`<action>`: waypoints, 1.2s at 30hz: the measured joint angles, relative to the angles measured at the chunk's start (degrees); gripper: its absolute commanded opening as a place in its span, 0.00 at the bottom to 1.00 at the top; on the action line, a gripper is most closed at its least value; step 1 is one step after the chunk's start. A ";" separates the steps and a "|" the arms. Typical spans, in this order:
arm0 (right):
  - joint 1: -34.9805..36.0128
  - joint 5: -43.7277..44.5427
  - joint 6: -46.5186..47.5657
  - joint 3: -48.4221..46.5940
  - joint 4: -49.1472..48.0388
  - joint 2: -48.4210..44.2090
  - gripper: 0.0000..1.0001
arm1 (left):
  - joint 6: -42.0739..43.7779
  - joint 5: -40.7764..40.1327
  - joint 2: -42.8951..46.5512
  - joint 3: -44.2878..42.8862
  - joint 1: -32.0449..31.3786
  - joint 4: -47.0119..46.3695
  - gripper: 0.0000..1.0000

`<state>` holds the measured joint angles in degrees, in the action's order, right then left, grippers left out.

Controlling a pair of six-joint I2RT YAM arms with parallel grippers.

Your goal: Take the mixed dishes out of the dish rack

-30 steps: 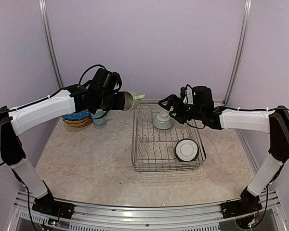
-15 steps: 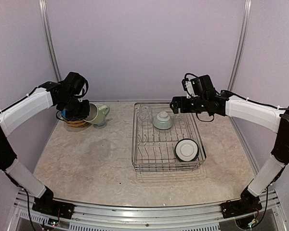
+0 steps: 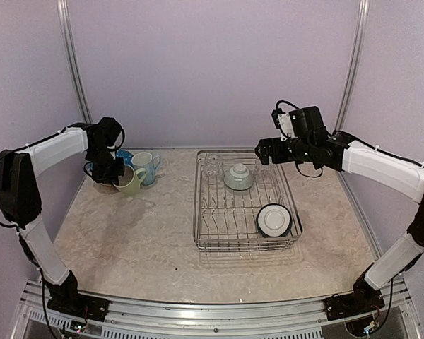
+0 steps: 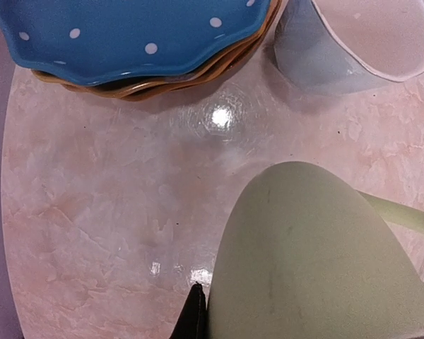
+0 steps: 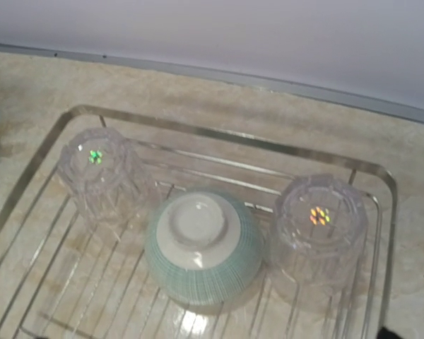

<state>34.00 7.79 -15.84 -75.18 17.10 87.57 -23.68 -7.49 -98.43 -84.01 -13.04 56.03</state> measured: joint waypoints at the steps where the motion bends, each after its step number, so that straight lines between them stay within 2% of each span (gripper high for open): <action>1: 0.00 0.02 0.00 0.35 0.13 -0.20 0.98 | 0.04 0.02 -1.36 -0.74 0.04 -0.02 0.00; 14: 0.00 0.20 0.20 2.01 1.46 -2.34 0.98 | 0.15 0.66 -12.24 -7.37 2.25 0.04 0.00; 27: 0.00 -0.11 0.15 2.67 1.40 -2.38 0.98 | -0.11 1.51 -15.76 -10.64 2.62 1.44 0.22; 31: 0.00 -0.17 0.15 2.73 1.38 -2.40 0.98 | -0.35 1.64 -15.82 -11.82 2.62 1.42 0.24; 36: 0.00 -0.11 0.20 2.73 1.40 -2.40 0.98 | -0.50 1.57 -15.82 -12.07 2.82 1.46 0.32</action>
<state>34.00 7.68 -15.64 -72.44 18.50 85.17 -24.18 -5.91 -114.26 -96.07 -10.22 57.49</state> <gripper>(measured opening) 0.984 0.289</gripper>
